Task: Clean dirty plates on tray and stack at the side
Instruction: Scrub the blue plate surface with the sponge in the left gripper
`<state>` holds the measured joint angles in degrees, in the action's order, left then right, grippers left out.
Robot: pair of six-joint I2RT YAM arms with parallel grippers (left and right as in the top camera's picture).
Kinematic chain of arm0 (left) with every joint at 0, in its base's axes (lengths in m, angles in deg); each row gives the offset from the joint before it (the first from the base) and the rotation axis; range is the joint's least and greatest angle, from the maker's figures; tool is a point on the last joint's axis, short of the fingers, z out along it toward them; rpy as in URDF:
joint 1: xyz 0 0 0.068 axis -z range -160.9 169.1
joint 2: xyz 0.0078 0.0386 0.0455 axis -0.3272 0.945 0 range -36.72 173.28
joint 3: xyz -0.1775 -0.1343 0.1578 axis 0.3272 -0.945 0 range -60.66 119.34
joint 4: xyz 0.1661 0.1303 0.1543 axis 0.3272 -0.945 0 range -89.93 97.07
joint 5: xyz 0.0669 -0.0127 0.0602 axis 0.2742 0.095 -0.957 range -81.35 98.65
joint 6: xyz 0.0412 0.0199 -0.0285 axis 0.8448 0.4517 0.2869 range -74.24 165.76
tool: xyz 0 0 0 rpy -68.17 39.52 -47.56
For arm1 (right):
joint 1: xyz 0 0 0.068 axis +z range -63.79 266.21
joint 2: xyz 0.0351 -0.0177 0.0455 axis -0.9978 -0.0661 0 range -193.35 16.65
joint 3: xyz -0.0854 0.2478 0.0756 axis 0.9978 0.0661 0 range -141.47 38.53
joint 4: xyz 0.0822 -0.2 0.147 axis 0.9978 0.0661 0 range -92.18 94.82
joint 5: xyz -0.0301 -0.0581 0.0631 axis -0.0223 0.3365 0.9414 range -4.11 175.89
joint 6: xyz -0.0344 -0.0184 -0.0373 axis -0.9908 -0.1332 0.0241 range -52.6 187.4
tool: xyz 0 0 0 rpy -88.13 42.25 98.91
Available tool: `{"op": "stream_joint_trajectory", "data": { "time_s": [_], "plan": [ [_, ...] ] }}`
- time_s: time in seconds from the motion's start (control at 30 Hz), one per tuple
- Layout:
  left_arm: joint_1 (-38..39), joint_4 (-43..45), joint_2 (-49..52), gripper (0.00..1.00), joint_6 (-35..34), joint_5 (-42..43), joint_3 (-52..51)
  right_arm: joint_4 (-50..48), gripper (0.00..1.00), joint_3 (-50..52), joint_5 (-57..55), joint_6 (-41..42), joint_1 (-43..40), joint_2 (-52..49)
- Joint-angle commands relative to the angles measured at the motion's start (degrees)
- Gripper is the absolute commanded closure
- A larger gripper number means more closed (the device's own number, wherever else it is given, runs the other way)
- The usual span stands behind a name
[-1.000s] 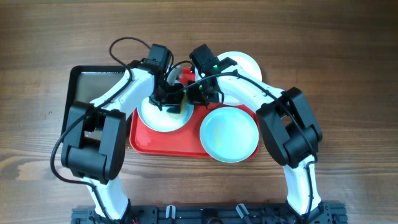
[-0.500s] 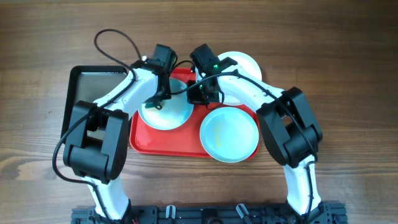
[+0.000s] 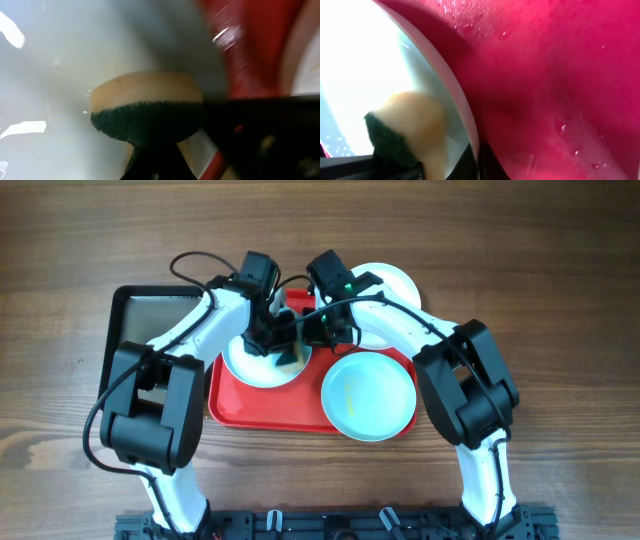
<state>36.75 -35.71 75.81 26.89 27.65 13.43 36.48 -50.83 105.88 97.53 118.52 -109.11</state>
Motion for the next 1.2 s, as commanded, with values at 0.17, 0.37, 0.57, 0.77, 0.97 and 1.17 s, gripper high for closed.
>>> {"op": "stream_joint_trajectory", "data": {
  "time_s": [0.17, 0.37, 0.57, 0.77, 0.97, 1.17],
  "plan": [
    [0.46, 9.31, 0.94, 0.96, -5.57, -26.97, -0.31, 0.35, 0.96, 0.61, 0.04, 0.26, -0.26, -1.44],
    [0.61, -3.3, 0.94, 0.96, -16.55, -42.56, -0.31, 0.11, 0.96, 0.61, 0.0, 0.28, -0.26, -1.44],
    [1.86, -14.03, 0.94, 0.96, -6.25, -16.87, -0.31, -0.04, 0.96, 0.61, 0.04, 0.31, -0.26, -1.44],
    [3.17, -2.49, 0.94, 0.96, -0.81, 2.67, -0.39, -0.04, 0.96, 0.61, 0.07, 0.5, -0.26, -1.44],
    [5.11, 10.12, 0.98, 0.96, -1.42, -12.66, -1.01, 0.22, 0.96, 0.61, 0.04, 0.46, -0.26, -1.44],
    [2.34, 8.37, 0.98, 0.96, -10.75, -40.89, -1.01, 0.24, 0.96, 0.61, 0.04, 0.44, -0.26, -1.44]
  ]
}}
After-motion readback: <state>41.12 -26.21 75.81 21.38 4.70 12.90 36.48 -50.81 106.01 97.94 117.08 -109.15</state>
